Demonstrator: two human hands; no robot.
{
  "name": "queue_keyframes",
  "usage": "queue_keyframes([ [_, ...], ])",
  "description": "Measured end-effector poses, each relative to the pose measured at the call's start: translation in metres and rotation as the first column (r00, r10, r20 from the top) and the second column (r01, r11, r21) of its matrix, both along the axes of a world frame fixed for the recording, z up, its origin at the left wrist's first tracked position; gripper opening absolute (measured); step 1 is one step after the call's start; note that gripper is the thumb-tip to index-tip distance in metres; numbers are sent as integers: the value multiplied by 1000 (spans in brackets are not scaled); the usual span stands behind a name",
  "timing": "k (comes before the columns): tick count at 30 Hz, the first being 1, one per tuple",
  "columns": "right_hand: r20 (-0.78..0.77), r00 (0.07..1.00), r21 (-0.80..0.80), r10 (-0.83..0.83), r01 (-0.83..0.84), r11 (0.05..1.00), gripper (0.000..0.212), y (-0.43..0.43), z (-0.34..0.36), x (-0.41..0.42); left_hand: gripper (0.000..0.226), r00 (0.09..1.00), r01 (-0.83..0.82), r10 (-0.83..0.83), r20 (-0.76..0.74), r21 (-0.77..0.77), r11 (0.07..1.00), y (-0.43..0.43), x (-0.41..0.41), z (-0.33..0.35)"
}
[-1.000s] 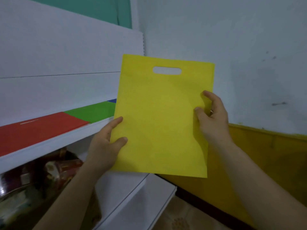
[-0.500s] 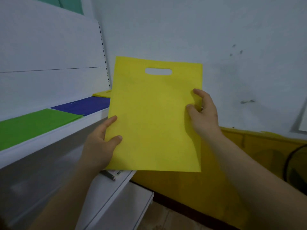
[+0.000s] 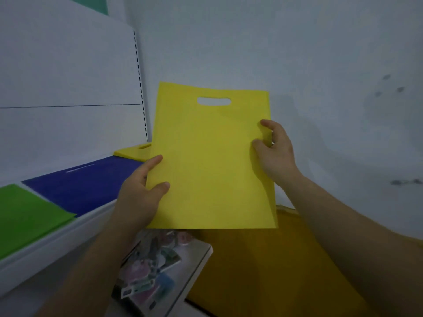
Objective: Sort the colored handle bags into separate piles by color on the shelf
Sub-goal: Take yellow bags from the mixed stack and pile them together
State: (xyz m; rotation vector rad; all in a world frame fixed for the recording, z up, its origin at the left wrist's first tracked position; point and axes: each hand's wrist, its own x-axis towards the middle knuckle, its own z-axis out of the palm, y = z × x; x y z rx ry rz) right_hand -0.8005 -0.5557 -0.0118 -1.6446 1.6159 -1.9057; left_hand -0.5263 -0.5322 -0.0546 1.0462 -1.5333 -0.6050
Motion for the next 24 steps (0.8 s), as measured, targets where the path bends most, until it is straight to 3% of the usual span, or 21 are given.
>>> queue_keyframes([
  [9, -22, 996, 12, 86, -85, 996, 45, -102, 0, -2, 53, 995, -97, 95, 26, 85, 992, -75, -5, 3],
  [24, -72, 912, -29, 405, -408, 913, 45, -260, 22, -21, 55, 904, -426, 425, 43, 21, 905, -144, -61, 24],
])
